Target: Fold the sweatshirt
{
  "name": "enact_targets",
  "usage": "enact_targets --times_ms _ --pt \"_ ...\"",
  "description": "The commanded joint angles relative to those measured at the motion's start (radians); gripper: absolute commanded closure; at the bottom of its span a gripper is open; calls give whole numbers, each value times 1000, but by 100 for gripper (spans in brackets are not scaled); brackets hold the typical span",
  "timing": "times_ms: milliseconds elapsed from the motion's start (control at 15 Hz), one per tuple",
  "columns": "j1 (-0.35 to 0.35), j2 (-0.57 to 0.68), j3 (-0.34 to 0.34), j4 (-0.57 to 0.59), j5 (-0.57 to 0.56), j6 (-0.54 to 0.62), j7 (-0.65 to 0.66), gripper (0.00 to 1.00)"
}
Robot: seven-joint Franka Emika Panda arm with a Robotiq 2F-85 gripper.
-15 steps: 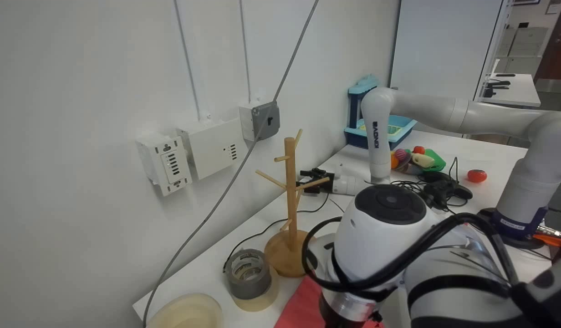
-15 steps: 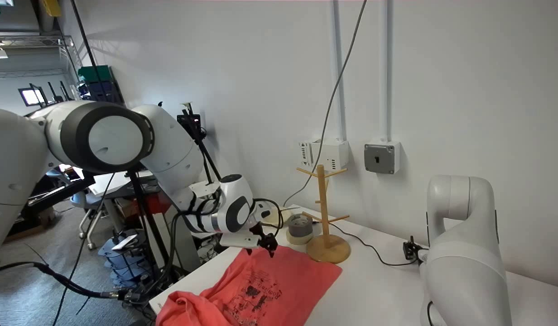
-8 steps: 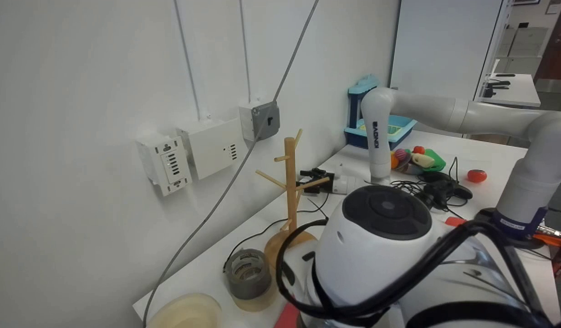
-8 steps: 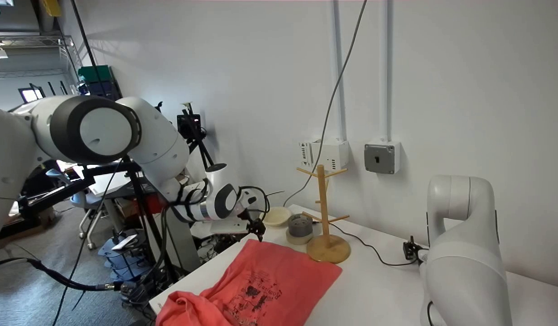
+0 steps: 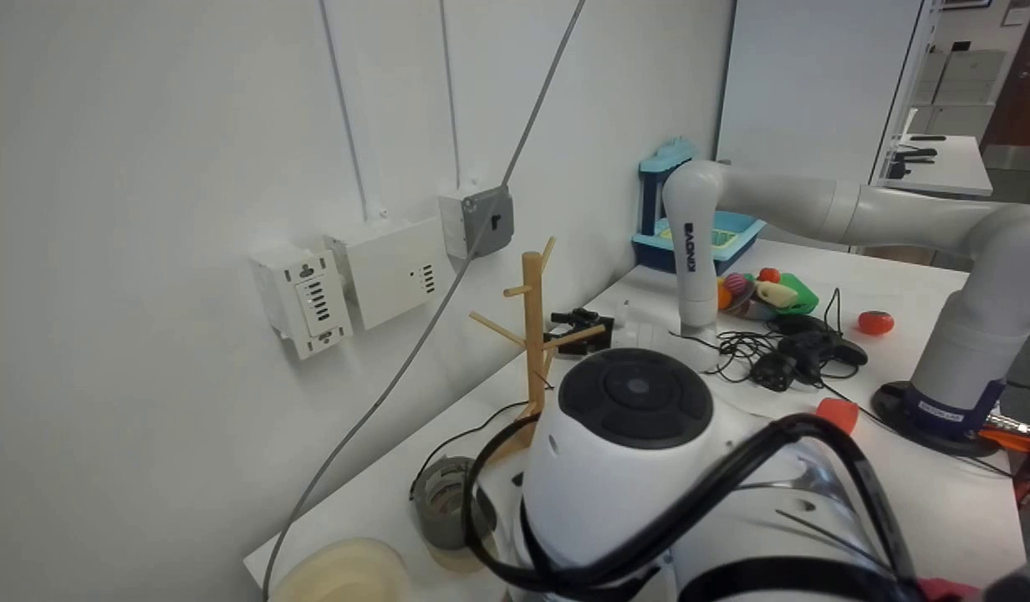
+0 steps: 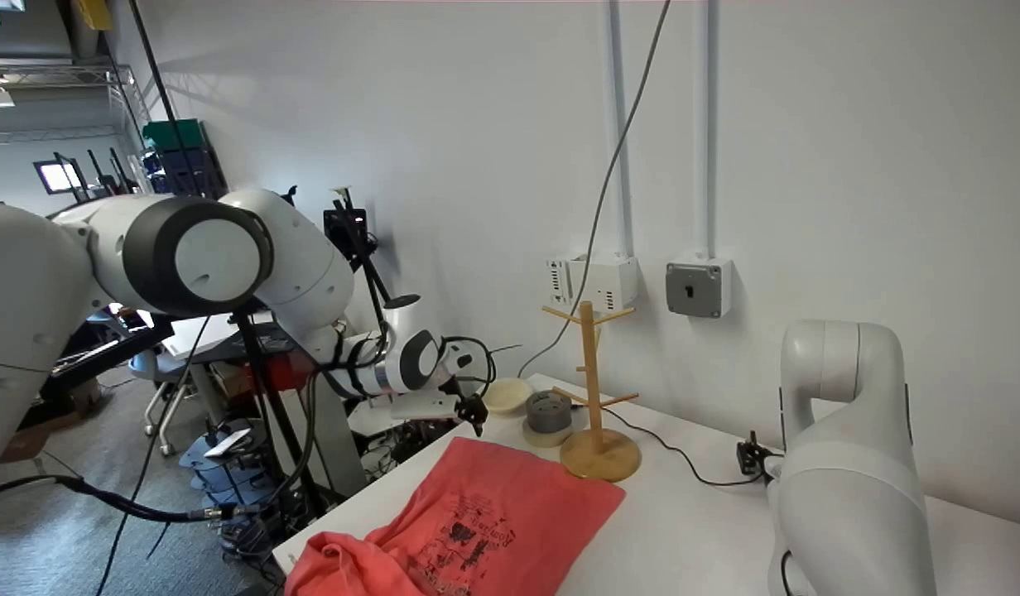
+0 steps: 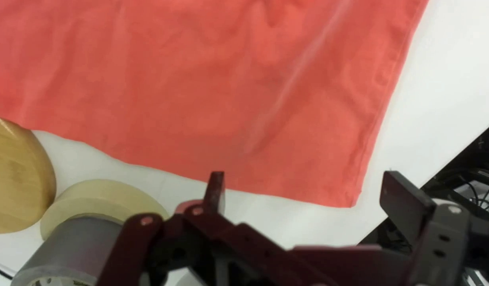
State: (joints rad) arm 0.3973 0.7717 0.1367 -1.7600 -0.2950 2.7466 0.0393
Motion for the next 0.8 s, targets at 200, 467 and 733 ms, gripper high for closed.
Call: enact_targets --times_ms 200,467,733 --pt "-6 140 64 189 70 -137 -87 0" --pt "13 192 69 263 63 -192 -102 3" --pt "17 230 65 324 62 -225 -113 1"
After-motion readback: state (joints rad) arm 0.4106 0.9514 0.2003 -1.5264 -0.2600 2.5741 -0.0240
